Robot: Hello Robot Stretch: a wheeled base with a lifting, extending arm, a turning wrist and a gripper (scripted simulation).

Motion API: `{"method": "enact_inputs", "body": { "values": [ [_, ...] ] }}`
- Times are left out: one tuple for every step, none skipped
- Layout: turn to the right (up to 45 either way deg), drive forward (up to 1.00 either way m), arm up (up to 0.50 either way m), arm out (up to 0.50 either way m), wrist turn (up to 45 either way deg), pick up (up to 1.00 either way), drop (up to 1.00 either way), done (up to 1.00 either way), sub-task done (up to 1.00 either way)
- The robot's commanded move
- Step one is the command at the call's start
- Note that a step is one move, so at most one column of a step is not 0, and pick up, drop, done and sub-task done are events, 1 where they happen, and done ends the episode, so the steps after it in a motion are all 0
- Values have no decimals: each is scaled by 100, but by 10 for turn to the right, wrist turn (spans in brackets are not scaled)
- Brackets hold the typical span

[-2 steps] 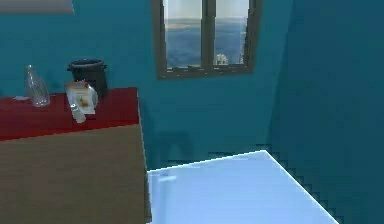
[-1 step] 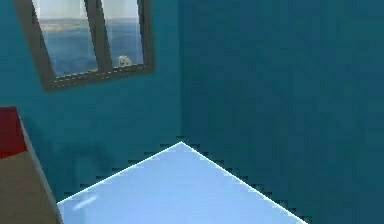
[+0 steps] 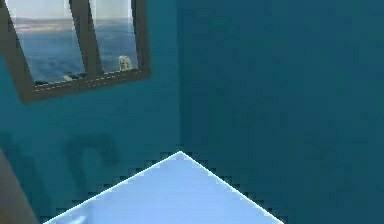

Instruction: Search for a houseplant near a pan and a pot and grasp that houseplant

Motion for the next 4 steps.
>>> {"method": "enact_inputs", "body": {
  "values": [
    [-450, 0, 0, 0, 0, 0, 0, 0, 0],
    [-120, 0, 0, 0, 0, 0, 0, 0, 0],
    [0, 40, 0, 0, 0, 0, 0, 0, 0],
    [-450, 0, 0, 0, 0, 0, 0, 0, 0]
  ]
}}
